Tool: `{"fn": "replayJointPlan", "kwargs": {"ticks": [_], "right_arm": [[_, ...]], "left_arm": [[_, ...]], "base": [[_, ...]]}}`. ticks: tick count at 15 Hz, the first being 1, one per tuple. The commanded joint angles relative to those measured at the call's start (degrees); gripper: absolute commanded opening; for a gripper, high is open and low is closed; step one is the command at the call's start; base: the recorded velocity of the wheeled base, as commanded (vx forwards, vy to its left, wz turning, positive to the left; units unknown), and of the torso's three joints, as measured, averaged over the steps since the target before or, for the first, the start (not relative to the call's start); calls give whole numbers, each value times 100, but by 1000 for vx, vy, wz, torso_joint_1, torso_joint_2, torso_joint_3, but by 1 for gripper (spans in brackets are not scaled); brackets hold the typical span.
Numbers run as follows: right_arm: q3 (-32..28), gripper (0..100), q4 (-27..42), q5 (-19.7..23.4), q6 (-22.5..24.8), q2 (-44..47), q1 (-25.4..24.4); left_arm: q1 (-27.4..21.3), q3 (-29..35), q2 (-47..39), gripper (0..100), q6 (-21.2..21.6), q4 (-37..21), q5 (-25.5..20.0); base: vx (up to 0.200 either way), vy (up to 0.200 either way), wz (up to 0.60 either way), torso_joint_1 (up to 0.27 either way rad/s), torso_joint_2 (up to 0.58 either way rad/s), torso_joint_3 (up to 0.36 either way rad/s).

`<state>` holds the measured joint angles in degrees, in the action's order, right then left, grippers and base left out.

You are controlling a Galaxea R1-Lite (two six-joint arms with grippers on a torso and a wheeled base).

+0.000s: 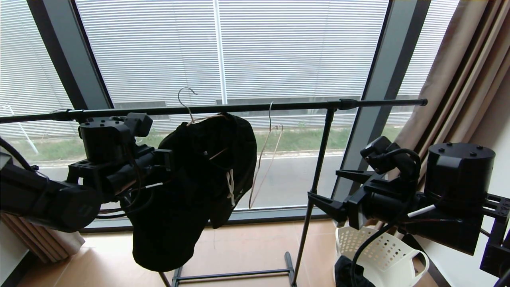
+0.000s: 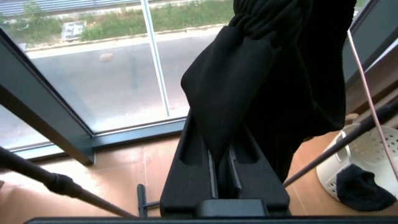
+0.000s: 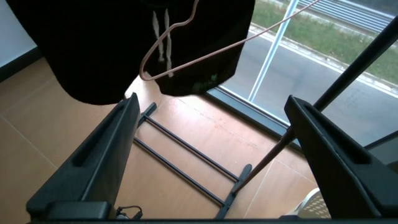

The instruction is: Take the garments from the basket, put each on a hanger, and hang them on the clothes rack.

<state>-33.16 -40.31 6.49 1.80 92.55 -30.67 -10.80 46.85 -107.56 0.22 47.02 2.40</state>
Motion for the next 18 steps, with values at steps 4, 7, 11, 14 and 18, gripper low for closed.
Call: {"fn": "replayJointPlan", "kwargs": {"ticks": [4, 7, 11, 14, 18], "right_arm": [[2, 100, -3, 2, 4, 9, 0], [20, 100, -3, 2, 4, 9, 0], [20, 100, -3, 2, 4, 9, 0], [38, 100, -3, 11, 4, 9, 0], [38, 100, -3, 11, 4, 35, 0]], "left_arm": [[-124, 167, -503, 0, 4, 264, 41], [-133, 281, -661, 0, 4, 343, 41], [-212, 325, -793, 0, -4, 352, 50], [-212, 360, -837, 0, -4, 352, 41], [-212, 307, -837, 100, -4, 352, 41]], "base": [[0, 0, 0, 0, 0, 0], [0, 0, 0, 0, 0, 0], [0, 0, 0, 0, 0, 0], [0, 0, 0, 0, 0, 0], [0, 0, 0, 0, 0, 0]]}}
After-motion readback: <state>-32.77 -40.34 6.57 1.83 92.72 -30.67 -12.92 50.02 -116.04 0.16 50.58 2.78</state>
